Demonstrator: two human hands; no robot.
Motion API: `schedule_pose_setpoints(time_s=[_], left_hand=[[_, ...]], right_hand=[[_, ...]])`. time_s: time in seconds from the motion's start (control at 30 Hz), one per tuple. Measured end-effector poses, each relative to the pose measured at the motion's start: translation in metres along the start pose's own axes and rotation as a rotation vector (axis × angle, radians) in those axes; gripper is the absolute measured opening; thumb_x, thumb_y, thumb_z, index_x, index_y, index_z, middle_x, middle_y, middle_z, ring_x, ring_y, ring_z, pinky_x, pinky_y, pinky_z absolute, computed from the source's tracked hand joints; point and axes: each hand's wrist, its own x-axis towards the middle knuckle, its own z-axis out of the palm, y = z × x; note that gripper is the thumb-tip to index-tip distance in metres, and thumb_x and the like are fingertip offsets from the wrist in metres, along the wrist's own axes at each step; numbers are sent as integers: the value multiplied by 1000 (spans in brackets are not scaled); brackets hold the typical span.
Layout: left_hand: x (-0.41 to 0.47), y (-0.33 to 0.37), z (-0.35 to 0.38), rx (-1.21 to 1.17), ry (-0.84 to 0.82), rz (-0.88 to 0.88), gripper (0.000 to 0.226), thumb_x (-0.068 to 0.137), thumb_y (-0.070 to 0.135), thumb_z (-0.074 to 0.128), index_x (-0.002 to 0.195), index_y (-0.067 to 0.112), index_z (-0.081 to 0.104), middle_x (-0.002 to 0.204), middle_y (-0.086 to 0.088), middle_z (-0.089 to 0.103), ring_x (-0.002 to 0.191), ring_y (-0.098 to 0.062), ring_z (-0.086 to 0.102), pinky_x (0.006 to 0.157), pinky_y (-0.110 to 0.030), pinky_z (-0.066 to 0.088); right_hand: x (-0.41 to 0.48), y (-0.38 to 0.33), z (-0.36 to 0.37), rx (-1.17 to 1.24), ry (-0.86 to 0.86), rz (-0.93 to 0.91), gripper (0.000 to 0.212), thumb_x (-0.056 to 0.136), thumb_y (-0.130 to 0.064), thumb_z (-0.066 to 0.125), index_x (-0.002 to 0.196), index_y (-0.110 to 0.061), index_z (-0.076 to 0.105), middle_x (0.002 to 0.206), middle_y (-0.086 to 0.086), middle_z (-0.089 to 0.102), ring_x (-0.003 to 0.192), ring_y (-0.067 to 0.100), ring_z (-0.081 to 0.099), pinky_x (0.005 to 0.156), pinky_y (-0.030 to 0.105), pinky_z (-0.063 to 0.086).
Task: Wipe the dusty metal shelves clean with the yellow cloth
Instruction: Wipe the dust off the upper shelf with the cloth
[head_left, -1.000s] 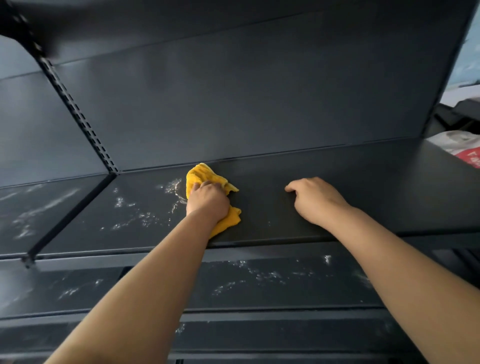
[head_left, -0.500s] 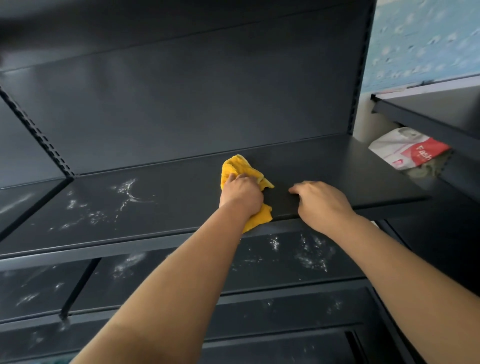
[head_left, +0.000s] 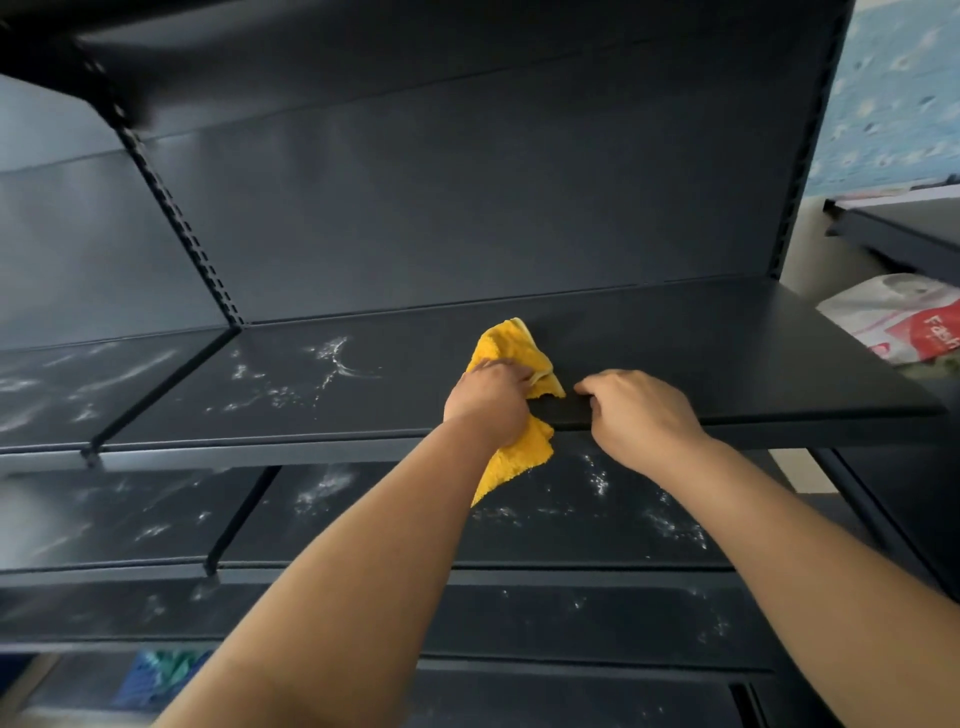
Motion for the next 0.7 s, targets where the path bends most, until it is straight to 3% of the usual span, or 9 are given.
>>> schedule_pose_setpoints(time_s=[0.17,0.33,0.5,0.6,0.7], left_hand=[[-18,-71,-16,-72,37,-145,35,100,23,39,130,31,55,134,-1,53,125,-25,46,98,-36,40],[-34,-151,-31,-75,48,-224,37,101,25,37,133,35,53,134,0,53,126,-26,46,100,-37,39],[-49,-228,-45,-45,52,-272,38,102,27,36,136,35,50,138,1,50,130,-25,42,103,-37,37],[-57,-259,-59,-14,-14,-236,39,103,34,36,140,29,44,148,3,40,136,-24,34,110,-40,29],[-64,-275,-73,-135,-182,-191,62,96,52,45,150,28,27,159,4,19,145,-26,18,115,-43,21]], right_hand=[[12,-54,17,20,-10,-61,38,97,-12,44,130,-24,57,125,1,61,105,24,60,72,32,48],[25,-122,36,48,8,-143,30,101,-33,40,115,-21,64,113,0,65,96,22,63,76,38,55],[37,-176,54,47,-4,-190,32,101,-36,39,111,-20,65,111,-2,65,97,21,63,75,34,52],[44,-201,61,55,-3,-201,33,101,-36,39,111,-19,65,113,-2,64,99,22,62,79,35,52],[49,-226,67,63,3,-213,34,101,-36,40,115,-19,64,116,-1,64,102,22,62,83,37,51]])
